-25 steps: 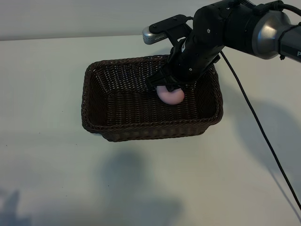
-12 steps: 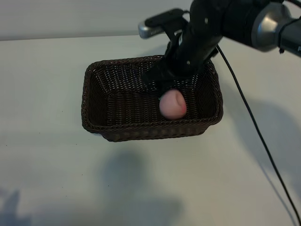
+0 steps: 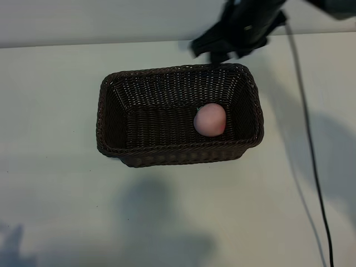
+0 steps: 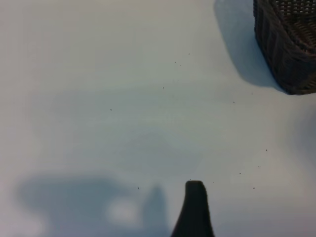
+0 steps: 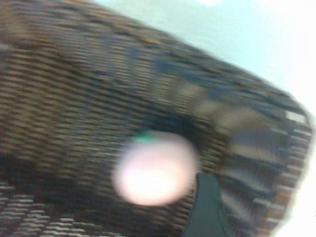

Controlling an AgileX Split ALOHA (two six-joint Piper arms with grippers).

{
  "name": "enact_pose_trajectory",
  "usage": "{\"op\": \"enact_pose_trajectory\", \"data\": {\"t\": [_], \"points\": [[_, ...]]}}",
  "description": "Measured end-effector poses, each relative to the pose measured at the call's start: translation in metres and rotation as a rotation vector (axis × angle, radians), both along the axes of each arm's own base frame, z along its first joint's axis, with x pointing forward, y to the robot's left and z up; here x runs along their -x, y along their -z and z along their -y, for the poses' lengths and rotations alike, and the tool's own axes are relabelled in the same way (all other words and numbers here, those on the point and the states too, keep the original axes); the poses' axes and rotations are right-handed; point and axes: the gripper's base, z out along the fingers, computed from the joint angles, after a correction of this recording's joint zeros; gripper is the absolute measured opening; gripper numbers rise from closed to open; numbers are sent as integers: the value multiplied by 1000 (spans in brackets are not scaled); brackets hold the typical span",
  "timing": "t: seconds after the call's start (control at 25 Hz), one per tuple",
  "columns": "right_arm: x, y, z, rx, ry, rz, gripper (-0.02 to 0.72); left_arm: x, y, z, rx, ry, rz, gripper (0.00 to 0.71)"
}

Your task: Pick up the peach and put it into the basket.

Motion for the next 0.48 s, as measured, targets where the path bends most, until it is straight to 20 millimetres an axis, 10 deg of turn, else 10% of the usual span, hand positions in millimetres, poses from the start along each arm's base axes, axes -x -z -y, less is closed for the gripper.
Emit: {"op": "enact_pose_trajectory", "data": {"t": [0.48], "points": [[-22,4,189,162,392,-116,514,0,0,0,0,0,0,598]]}}
